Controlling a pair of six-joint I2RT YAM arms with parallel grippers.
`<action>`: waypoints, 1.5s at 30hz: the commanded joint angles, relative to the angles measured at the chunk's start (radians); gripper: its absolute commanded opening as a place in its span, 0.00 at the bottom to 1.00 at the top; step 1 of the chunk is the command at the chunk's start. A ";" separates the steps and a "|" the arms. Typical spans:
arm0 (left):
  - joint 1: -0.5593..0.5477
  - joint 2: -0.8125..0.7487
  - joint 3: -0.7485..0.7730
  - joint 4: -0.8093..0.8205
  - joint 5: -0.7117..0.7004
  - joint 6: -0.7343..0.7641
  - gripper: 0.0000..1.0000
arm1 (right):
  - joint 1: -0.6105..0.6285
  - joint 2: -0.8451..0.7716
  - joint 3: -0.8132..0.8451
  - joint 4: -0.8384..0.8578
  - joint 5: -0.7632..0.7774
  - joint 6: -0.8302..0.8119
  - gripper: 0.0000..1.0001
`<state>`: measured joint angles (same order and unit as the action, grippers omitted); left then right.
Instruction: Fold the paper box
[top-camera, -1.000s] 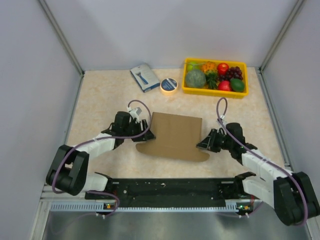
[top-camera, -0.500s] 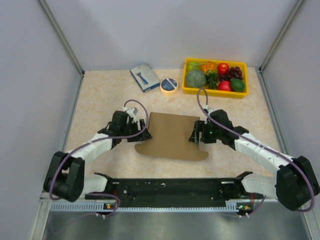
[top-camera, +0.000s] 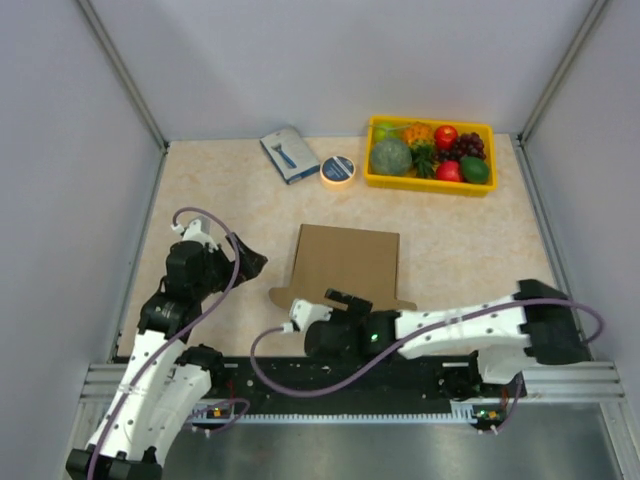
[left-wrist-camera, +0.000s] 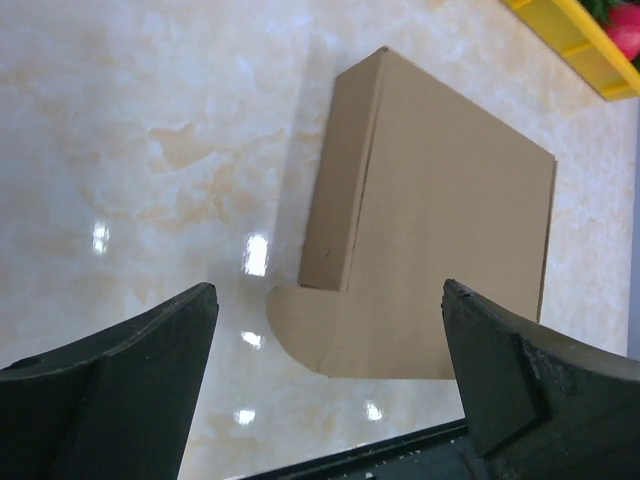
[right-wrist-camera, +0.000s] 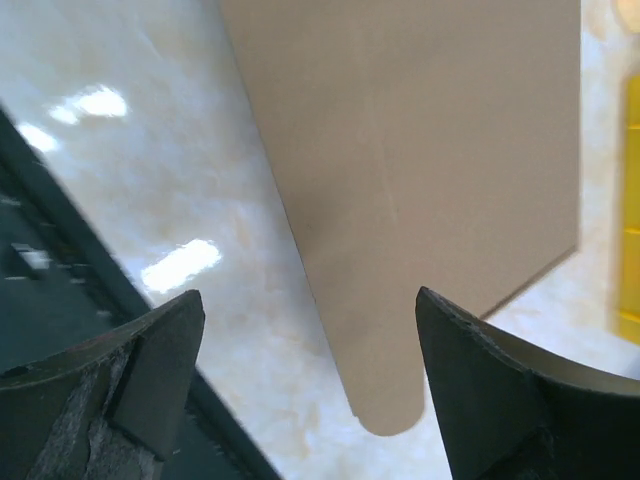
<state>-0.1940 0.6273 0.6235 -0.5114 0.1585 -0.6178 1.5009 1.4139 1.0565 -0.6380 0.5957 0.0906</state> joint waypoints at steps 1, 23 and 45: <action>0.018 0.009 0.041 -0.163 -0.043 -0.123 0.98 | 0.090 0.222 0.017 -0.084 0.467 -0.086 0.86; 0.022 -0.152 0.205 -0.159 -0.008 0.105 0.95 | -0.008 0.007 0.145 -0.097 0.207 -0.383 0.00; -0.001 0.349 0.024 0.267 0.400 0.107 0.95 | -0.042 0.105 -0.145 0.167 0.112 -0.328 0.09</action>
<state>-0.1730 0.8314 0.6743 -0.4454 0.4061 -0.5240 1.4681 1.5272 0.9512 -0.5480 0.7967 -0.2653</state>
